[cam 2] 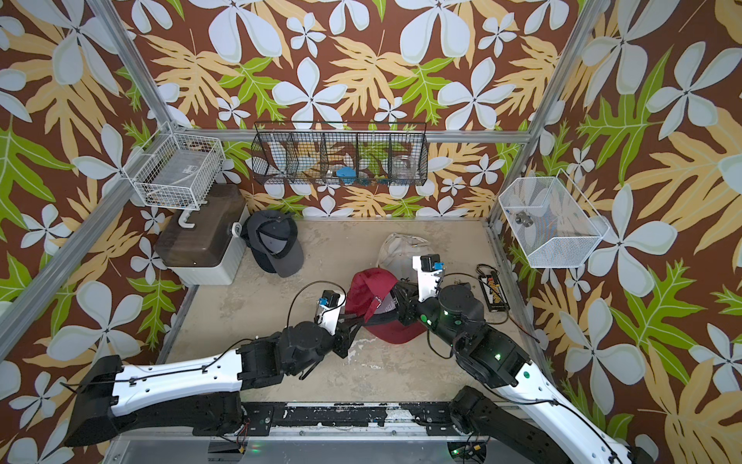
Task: Open the adjustable buckle of the baseball cap
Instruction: Open the adjustable buckle on the baseball cap.
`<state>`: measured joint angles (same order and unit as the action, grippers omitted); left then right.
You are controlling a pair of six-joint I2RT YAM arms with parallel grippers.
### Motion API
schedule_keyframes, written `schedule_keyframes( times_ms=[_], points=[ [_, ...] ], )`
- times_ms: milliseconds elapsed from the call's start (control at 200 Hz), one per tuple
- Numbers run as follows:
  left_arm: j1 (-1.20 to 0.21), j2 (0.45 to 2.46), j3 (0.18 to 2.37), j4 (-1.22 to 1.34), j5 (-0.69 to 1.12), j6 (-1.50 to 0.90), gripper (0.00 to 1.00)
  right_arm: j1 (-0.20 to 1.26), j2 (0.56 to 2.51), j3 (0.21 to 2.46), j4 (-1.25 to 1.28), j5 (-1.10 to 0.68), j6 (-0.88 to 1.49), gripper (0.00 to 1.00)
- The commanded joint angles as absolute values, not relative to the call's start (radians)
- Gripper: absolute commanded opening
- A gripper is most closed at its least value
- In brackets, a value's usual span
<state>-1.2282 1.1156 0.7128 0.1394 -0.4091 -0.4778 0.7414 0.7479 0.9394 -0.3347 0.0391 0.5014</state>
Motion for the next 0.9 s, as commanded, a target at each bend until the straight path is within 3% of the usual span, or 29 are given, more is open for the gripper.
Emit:
schedule_keyframes(
  times_ms=[0,205,896],
  points=[
    [-1.235,1.102,0.694,0.178,-0.402,-0.497,0.30,0.742,0.764,0.969,-0.321,0.100,0.520,0.00],
    [-1.259,1.084,0.666,0.211,-0.421,-0.494,0.30,0.742,0.801,1.012,-0.351,0.149,0.546,0.00],
    [-1.273,1.117,0.771,0.282,-0.499,-0.374,0.32,0.742,0.810,0.997,-0.325,-0.001,0.636,0.00]
  ],
)
